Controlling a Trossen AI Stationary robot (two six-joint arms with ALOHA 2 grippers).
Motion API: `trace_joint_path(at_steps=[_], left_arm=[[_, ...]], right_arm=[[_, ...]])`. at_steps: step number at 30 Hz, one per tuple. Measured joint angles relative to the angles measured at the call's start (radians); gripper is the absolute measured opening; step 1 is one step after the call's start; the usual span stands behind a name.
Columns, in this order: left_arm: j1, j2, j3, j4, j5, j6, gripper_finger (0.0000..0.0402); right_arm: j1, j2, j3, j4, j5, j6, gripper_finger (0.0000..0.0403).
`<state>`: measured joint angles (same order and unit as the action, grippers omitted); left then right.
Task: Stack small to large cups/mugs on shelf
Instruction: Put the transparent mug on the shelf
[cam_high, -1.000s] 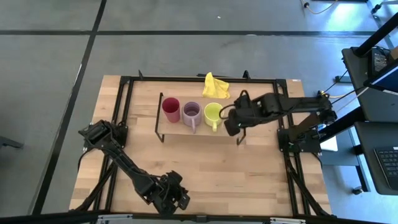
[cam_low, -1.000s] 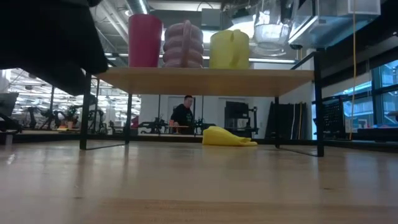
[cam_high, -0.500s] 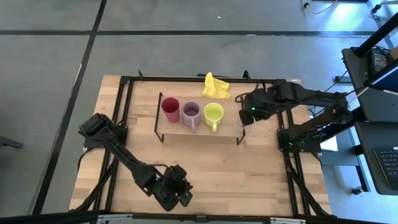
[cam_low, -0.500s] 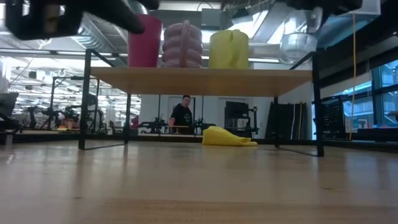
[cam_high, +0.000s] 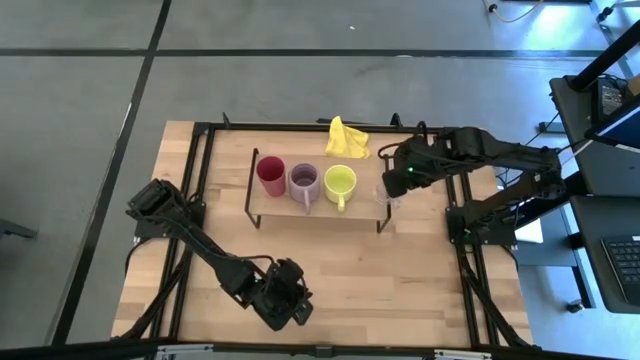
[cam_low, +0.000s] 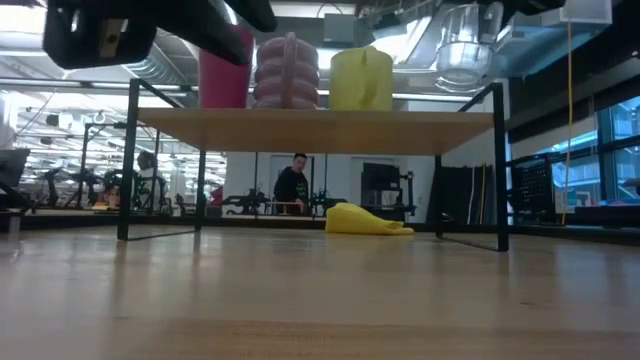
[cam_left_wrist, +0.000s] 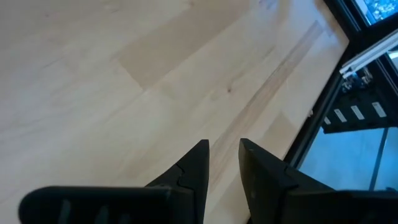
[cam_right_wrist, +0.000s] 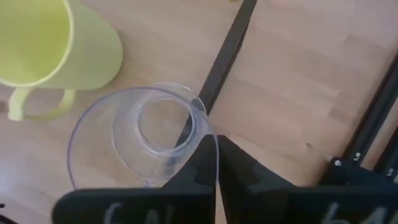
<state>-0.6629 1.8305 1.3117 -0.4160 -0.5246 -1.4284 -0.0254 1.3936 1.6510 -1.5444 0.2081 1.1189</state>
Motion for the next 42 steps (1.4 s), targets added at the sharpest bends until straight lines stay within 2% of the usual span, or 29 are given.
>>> trace_joint_path(at_steps=[5,9,13,18,25,33,42], left_arm=[[0.02,0.0,0.0,0.0,0.022,0.014,0.0082],[0.031,0.001,0.0,0.0,0.061,0.022,0.0082],[0.03,0.001,0.0,0.0,0.065,0.018,0.0082],[0.031,0.001,0.0,-0.002,0.067,0.018,0.0082],[0.043,0.001,0.0,-0.003,0.065,0.018,0.0082],[0.043,0.001,0.0,-0.003,0.063,0.018,0.0082],[0.043,0.002,0.0,-0.003,0.044,0.018,0.0082]], right_arm=[[-0.037,0.057,0.003,0.095,-0.013,-0.095,0.0004],[-0.072,0.111,0.038,-0.032,-0.033,-0.175,0.0004],[-0.099,0.13,0.062,0.026,-0.026,-0.23,0.0004],[-0.116,0.173,0.118,0.018,-0.019,-0.268,0.0004],[-0.128,0.234,0.123,-0.017,-0.02,-0.312,0.0004],[-0.129,0.265,0.123,0.037,-0.032,-0.326,0.001],[-0.129,0.27,0.123,0.03,-0.039,-0.176,0.0011]])
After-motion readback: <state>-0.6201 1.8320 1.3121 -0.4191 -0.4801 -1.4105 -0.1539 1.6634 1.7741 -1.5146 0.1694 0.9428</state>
